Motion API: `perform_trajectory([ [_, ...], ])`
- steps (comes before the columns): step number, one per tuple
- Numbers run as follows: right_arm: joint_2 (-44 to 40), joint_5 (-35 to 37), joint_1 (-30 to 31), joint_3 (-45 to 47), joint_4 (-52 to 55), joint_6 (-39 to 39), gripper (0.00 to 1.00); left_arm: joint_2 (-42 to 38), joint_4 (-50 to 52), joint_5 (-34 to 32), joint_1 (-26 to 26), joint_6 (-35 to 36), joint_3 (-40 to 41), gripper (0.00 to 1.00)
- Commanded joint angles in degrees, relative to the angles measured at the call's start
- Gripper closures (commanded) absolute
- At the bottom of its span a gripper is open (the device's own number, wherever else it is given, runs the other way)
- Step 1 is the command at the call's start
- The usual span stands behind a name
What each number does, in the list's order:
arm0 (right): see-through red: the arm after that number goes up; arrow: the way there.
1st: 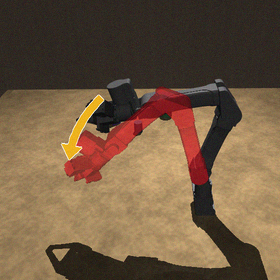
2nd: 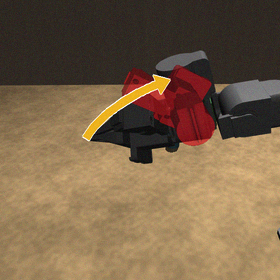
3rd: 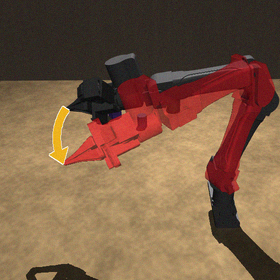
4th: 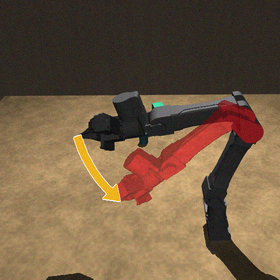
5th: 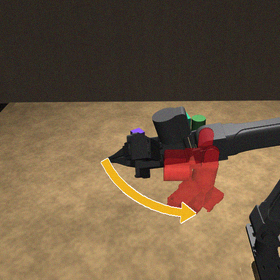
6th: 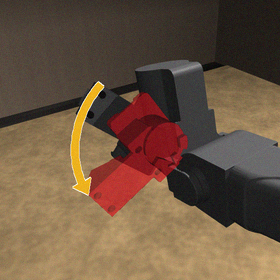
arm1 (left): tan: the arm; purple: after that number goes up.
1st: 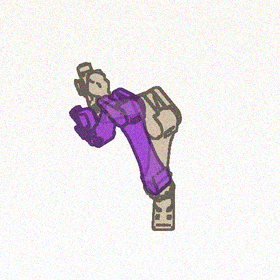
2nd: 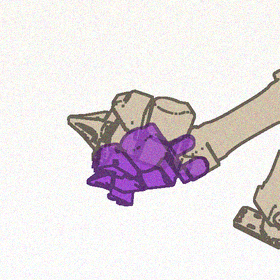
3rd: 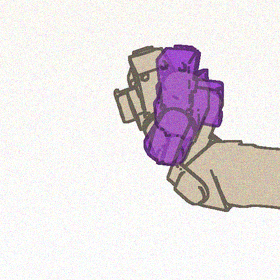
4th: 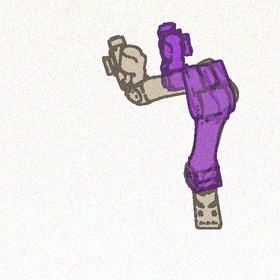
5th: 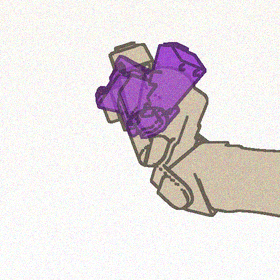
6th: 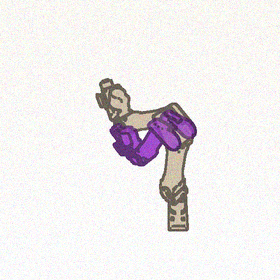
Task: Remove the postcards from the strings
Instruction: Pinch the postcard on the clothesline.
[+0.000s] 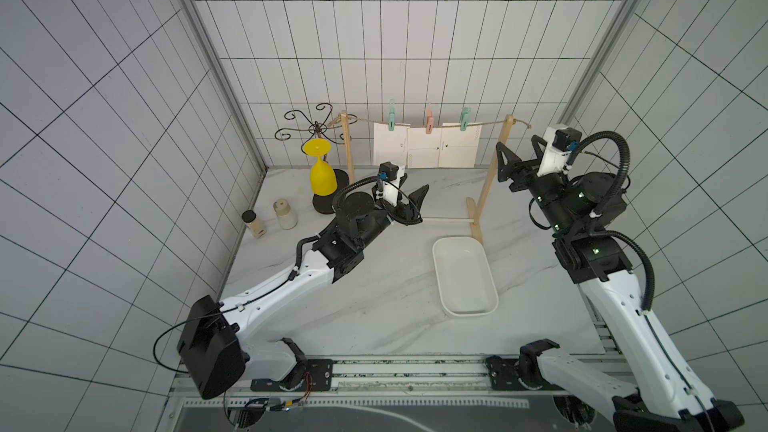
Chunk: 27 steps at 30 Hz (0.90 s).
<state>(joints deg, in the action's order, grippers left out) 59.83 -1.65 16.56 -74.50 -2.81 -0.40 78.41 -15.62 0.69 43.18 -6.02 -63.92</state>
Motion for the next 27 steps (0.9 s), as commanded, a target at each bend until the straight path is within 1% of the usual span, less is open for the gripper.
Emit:
perform_trajectory([
  [1, 4.1, -7.0, 0.4, -8.9, 4.8, 2.7, 0.13, 4.5, 1.6, 5.8, 0.1, -1.6, -6.3, 0.33],
  [4, 8.4, -10.2, 0.3, -14.7, 5.8, 3.8, 0.12, 9.4, 1.9, 6.7, 0.0, -2.0, -12.1, 0.32],
  [9, 15.1, -13.8, -0.3, -23.0, 6.5, 3.9, 0.11, 16.6, 3.8, 7.8, -0.6, -2.0, -20.3, 0.27],
  [11, 17.3, -16.5, -1.2, -25.6, 6.4, 3.2, 0.11, 19.0, 4.3, 8.3, -1.5, -3.0, -22.7, 0.26],
  [13, 19.5, -19.8, -3.2, -27.9, 5.6, 0.9, 0.11, 20.8, 3.7, 9.7, -3.2, -5.3, -24.2, 0.25],
  [15, 20.9, -22.8, -5.3, -29.3, 4.3, -1.1, 0.11, 22.0, 2.8, 10.9, -4.8, -7.4, -24.9, 0.25],
  [18, 22.6, -24.8, -7.2, -30.9, 3.2, -2.5, 0.12, 23.6, 3.7, 12.6, -6.2, -7.5, -27.1, 0.24],
  [23, 24.9, -25.9, -8.7, -33.1, 2.6, -3.1, 0.12, 26.4, 4.6, 15.5, -6.4, -6.9, -30.8, 0.24],
  [27, 26.5, -27.7, -10.1, -34.6, 1.5, -4.3, 0.11, 28.5, 5.5, 16.5, -6.4, -6.7, -33.2, 0.24],
])
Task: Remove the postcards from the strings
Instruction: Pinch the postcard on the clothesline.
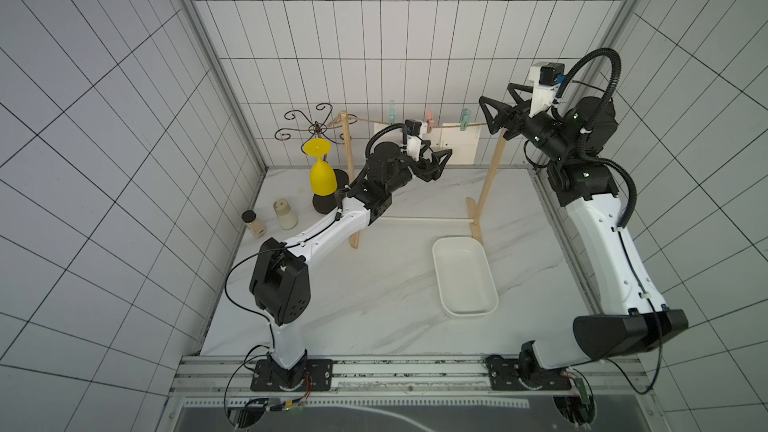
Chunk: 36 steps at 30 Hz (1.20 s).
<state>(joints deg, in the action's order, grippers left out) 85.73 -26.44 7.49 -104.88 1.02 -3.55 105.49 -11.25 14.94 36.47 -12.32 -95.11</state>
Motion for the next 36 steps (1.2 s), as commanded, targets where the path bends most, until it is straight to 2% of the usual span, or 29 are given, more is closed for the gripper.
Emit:
perform_trajectory([
  [1, 0.9, -3.3, -1.2, -4.7, -2.3, -1.2, 0.12, 1.8, 1.1, 2.4, 0.3, -0.4, -2.4, 0.24],
  [11, 3.8, -5.7, -1.9, -7.9, -3.0, -2.4, 0.11, 5.5, 1.8, 3.3, 0.4, -0.6, -5.8, 0.24],
  [25, 3.6, -6.1, -2.5, -7.1, -3.2, -2.0, 0.11, 6.7, -1.0, 5.7, 1.2, -0.8, -5.7, 0.27],
  [30, 3.0, -5.8, -2.7, -7.0, -3.2, -1.7, 0.11, 7.0, -3.5, 7.7, 1.1, -1.6, -5.3, 0.30],
  [36, 2.6, -5.8, -3.0, -6.5, -3.2, -1.6, 0.11, 7.0, -5.6, 9.3, 1.1, -3.2, -4.4, 0.40],
])
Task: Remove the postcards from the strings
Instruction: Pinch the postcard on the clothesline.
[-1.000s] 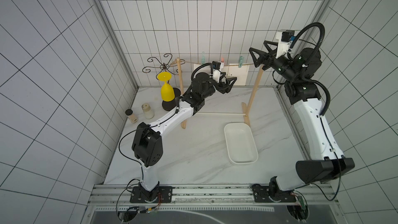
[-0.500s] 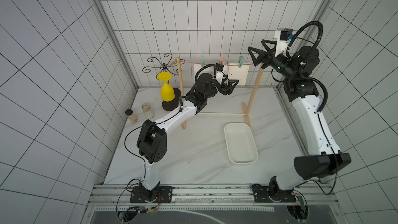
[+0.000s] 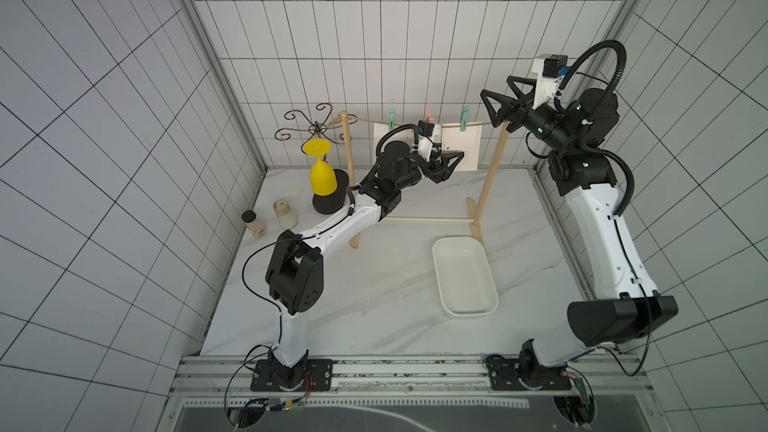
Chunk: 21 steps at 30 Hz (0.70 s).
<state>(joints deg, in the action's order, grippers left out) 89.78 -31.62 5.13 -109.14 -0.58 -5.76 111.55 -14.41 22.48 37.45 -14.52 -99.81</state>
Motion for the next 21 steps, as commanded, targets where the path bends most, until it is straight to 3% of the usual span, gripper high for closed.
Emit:
perform_trajectory([
  [1, -1.4, -0.7, -0.6, -2.1, -1.6, 0.6, 0.12, 0.9, -2.6, 2.0, 0.2, -1.1, 0.5, 0.40],
  [14, -0.9, -2.5, -0.8, -2.6, -2.1, -0.5, 0.12, -0.5, -3.8, 3.4, 0.2, -2.1, 3.5, 0.46],
  [21, 1.0, -4.0, -0.7, -3.8, -1.8, -1.2, 0.12, -0.6, -4.5, 3.9, 0.2, -2.5, 3.1, 0.57],
])
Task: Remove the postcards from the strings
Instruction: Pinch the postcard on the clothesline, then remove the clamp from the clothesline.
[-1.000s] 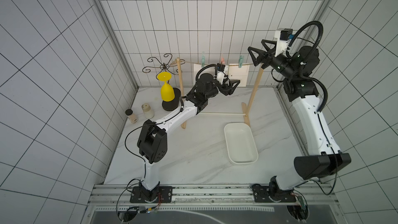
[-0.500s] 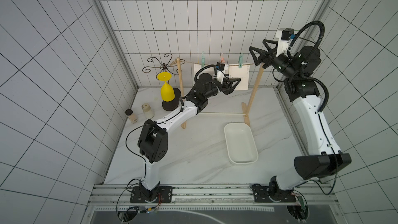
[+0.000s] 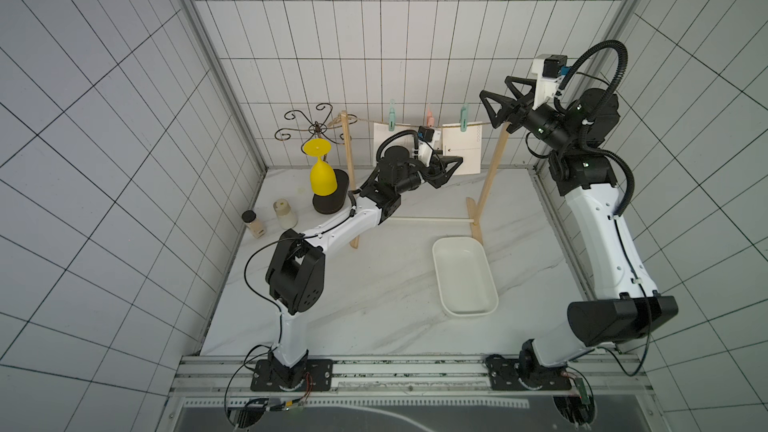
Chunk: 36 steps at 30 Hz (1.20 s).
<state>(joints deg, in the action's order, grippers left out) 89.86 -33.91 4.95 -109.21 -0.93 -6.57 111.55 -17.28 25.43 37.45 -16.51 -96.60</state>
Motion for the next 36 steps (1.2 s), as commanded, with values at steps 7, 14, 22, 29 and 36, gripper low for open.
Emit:
perform_trajectory([
  [7, 2.7, -3.8, -0.6, -5.0, -0.2, -0.5, 0.12, -0.4, -2.4, 2.2, 0.2, -1.2, 0.2, 0.78],
  [14, 3.3, -5.3, -0.3, -4.9, 0.0, -0.5, 0.12, -0.2, -3.6, 3.1, -0.4, -2.1, 0.6, 0.95],
  [22, 4.6, -6.4, 0.7, -5.7, 2.0, 1.2, 0.12, -0.1, -8.5, 6.7, -2.8, -6.4, 2.6, 1.00],
  [29, 6.5, -6.9, 2.1, -7.4, 4.7, 3.6, 0.12, 0.1, -7.8, 9.6, -3.8, -6.7, 1.6, 1.00],
  [36, 7.7, -7.7, 2.8, -7.8, 6.1, 5.2, 0.11, 1.0, -7.5, 11.9, -4.6, -7.8, 0.3, 1.00],
])
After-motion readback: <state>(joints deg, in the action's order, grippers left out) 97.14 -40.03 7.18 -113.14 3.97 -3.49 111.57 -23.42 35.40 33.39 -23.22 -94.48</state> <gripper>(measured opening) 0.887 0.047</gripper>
